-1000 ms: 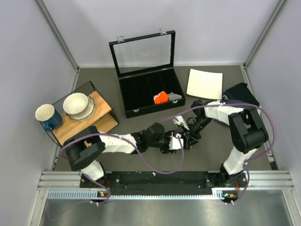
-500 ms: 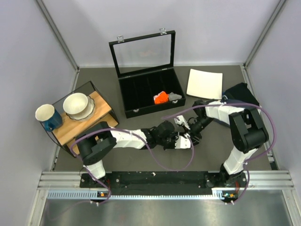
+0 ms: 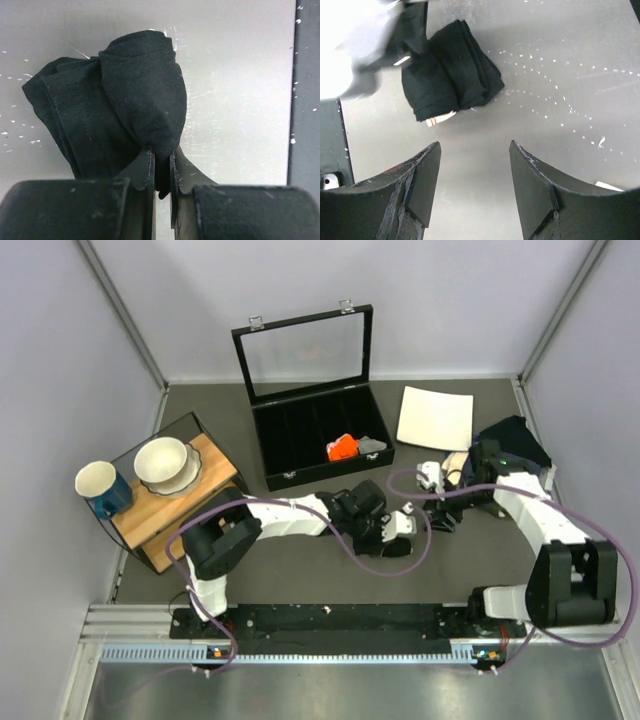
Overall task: Roll the underwear
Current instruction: Roll the underwear to the center of the board.
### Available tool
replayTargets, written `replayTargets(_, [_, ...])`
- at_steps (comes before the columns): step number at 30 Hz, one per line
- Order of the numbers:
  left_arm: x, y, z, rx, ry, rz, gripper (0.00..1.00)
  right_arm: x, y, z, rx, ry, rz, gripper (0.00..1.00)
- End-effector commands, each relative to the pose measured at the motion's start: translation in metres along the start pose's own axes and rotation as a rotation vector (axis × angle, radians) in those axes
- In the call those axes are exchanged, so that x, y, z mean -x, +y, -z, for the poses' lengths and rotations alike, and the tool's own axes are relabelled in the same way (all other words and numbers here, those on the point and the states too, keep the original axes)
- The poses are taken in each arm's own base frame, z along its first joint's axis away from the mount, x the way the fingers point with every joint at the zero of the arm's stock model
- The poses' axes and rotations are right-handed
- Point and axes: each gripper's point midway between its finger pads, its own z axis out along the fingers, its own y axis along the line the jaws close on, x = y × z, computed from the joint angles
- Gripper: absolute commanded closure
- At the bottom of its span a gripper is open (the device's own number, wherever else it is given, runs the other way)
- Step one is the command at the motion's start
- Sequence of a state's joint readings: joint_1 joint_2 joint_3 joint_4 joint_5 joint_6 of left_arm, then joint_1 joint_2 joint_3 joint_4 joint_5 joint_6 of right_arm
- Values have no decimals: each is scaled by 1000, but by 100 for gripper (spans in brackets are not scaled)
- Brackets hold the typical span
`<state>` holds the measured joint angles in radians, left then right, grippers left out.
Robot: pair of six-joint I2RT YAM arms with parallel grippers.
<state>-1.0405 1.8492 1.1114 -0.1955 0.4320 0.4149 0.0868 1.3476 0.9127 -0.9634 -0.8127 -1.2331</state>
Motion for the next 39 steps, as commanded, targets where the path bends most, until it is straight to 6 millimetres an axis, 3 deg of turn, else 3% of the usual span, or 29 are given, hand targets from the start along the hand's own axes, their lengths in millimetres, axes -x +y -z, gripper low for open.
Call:
replayTargets(1, [-29,-35,4,-241,90,305,100,7,15,10,-51,-104,123,41])
replayTargets(3, [-25,-31,9,-291,55,406,100,4,28,9,-58,-117,210,41])
replayTargets(8, [-42,-13,10,-327,44,613,100,3,47,3,-44,-157,341,38])
replayTargets(16, [-50,-3,0,-359,59,753,100,11,72,-20,81,-123,570,36])
replayTargets(19, [-50,3,-3,-357,60,777,99,20,68,-31,75,-108,633,34])
replayTargets(25, [-47,14,-7,-340,61,817,94,15,60,-59,80,10,713,34])
replayTargets(31, [-39,26,-5,-308,38,824,85,4,37,-81,52,109,706,38])
replayTargets(35, [-36,33,-4,-269,28,816,77,-10,24,-85,26,185,681,44])
replayTargets(38, [-27,41,3,-232,-23,796,72,-23,23,-87,38,227,657,55])
replayTargets(39, [-16,45,12,-209,-63,769,69,-26,23,-88,41,235,652,57])
